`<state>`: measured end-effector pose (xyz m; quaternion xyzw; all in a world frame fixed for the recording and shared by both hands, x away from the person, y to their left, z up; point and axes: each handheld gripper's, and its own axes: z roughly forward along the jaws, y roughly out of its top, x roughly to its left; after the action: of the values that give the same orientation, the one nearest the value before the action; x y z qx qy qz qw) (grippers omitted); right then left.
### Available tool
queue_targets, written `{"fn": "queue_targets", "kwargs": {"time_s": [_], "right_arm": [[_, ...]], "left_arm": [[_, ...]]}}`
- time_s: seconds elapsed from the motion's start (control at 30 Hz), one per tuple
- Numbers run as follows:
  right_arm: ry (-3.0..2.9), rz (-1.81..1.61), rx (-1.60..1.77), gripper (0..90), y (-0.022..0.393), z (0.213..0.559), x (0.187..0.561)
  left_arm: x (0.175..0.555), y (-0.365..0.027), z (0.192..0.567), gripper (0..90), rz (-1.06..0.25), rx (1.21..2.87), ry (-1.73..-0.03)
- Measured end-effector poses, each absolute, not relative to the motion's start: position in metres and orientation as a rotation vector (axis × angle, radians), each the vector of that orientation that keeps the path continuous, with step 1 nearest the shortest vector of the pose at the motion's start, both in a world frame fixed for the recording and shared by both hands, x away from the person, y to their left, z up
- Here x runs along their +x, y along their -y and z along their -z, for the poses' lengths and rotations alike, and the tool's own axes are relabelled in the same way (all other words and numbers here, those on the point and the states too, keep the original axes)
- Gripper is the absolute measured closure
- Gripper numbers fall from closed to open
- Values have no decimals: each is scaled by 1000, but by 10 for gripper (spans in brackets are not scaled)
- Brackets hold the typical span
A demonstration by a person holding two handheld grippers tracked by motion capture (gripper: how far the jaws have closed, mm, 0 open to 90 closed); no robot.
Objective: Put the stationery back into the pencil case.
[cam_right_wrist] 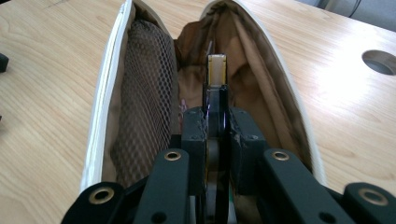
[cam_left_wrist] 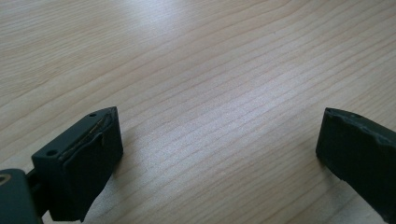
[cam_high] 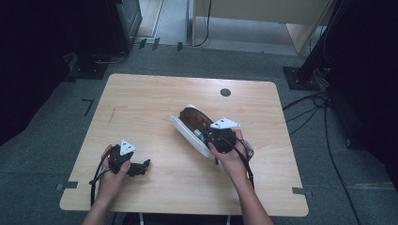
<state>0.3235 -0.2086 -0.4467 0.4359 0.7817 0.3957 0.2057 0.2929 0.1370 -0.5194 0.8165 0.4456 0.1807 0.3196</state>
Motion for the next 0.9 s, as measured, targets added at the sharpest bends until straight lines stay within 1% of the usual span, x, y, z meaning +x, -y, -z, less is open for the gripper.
{"fn": "queue_targets", "kwargs": {"time_s": [0.43,0.7,0.73,0.77,0.9], "right_arm": [[-2267,-1006,1275,781,177,461,357],[-2291,-967,1301,772,175,463,362],[-2294,-958,1303,768,174,464,362],[-2305,-943,1301,742,174,465,362],[-2295,-954,1302,731,175,463,362]], "left_arm": [[293,-137,519,5,-474,2147,-1170],[293,-136,519,5,-472,2147,-1168],[293,-136,519,5,-472,2149,-1167],[293,-136,519,5,-472,2147,-1168],[293,-136,519,5,-472,2148,-1167]]}}
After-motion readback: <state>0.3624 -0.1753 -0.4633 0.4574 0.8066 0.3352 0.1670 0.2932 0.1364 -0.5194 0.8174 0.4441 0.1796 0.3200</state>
